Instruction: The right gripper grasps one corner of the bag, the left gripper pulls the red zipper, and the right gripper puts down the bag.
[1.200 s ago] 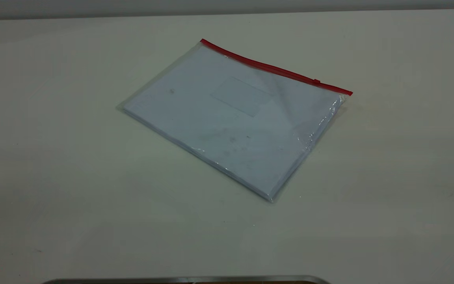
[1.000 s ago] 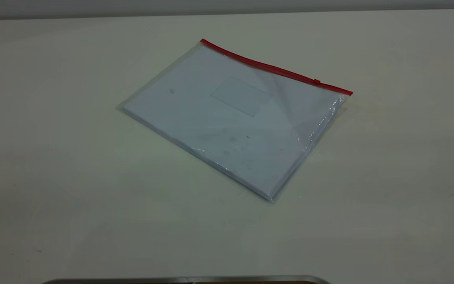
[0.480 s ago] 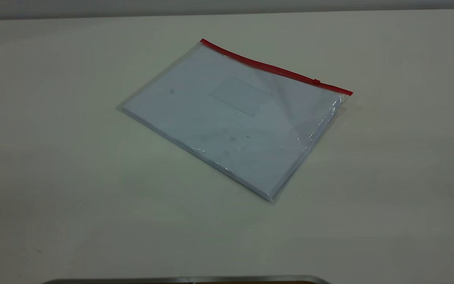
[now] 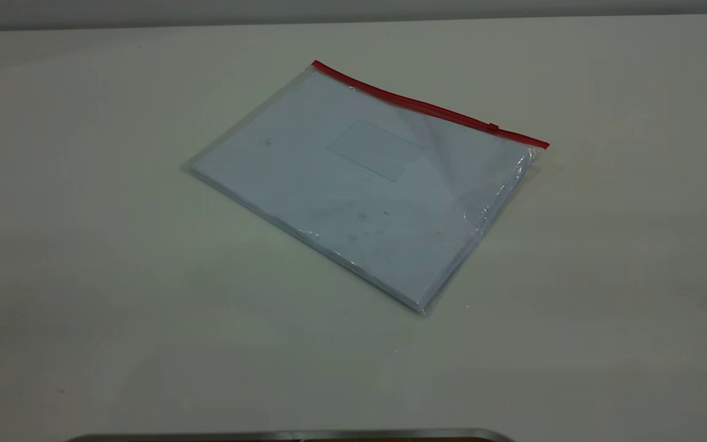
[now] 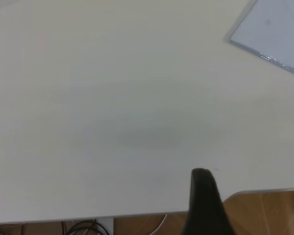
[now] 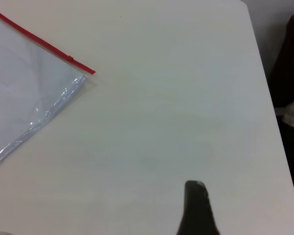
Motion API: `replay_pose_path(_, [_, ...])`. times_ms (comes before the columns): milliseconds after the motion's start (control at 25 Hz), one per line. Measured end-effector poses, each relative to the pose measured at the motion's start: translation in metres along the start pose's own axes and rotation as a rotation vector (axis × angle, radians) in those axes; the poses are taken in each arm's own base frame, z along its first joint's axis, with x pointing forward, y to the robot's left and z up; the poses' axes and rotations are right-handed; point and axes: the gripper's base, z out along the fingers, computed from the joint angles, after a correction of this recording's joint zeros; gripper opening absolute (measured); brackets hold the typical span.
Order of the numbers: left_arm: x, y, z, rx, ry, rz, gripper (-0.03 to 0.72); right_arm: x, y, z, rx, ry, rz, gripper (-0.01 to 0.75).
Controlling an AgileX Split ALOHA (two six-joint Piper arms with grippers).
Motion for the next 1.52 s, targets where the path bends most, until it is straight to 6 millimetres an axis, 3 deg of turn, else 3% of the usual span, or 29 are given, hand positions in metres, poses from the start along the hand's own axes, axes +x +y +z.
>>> replay_pose_path(640, [-0.002, 0.001, 0.001, -0.006, 0.01, 0.001, 0.561, 0.0, 0.002, 0.0, -0.02, -0.003, 0.011, 0.571])
replay_pose_path(760, [-0.019, 0.002, 0.003, -0.024, 0.034, 0.009, 0.561, -0.005, 0.003, -0.001, -0.033, -0.03, 0.036, 0.571])
replay_pose_path(920, [-0.064, 0.003, 0.014, -0.024, 0.077, -0.007, 0.561, -0.032, 0.004, 0.006, -0.074, -0.068, 0.065, 0.571])
replay_pose_path(1040, [-0.102, 0.003, 0.037, -0.02, 0.099, -0.005, 0.561, -0.052, 0.005, 0.026, -0.104, -0.038, 0.051, 0.571])
replay_pose_path(1160, [-0.132, 0.0, 0.076, 0.008, 0.156, -0.022, 0.561, -0.065, 0.007, 0.054, -0.143, 0.056, 0.072, 0.571])
replay_pose_path(1520, [-0.196, -0.006, 0.197, 0.053, 0.219, -0.066, 0.561, -0.078, 0.015, 0.135, -0.25, 0.272, 0.147, 0.571])
